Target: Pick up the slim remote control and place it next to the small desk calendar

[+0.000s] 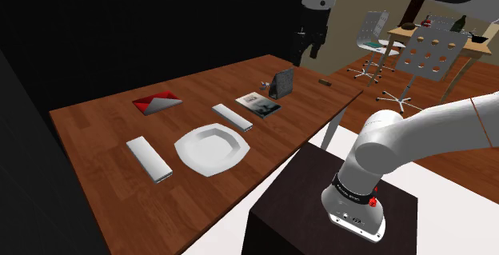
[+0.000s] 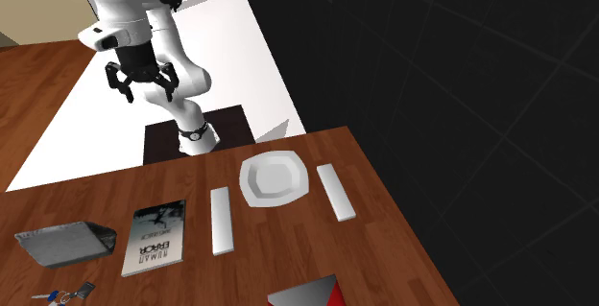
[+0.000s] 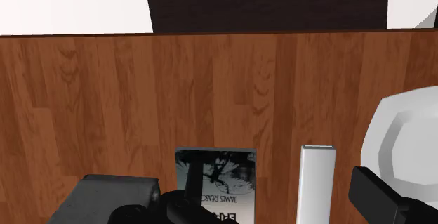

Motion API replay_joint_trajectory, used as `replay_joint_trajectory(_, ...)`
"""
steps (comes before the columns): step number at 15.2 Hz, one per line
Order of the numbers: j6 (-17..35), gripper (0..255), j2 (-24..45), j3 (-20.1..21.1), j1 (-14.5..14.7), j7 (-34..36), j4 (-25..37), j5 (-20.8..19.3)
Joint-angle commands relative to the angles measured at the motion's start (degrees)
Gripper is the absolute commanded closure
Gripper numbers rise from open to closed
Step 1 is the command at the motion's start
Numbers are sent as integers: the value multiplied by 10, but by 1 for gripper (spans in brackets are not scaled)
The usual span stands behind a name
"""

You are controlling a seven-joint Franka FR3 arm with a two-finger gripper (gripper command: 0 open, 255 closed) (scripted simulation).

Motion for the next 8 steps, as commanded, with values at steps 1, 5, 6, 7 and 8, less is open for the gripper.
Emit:
replay_joint_trajectory(1,0,0,0,0,0,0,0,0)
replay_joint_trajectory(5,46,0,37,33,13,41,-14,28)
replay_joint_trajectory(6,57,0,47,41,17,50,-16,35)
replay_joint_trajectory(7,69,0,58,50,20,60,-17,41)
replay_joint_trajectory(8,80,0,70,58,23,70,-18,47)
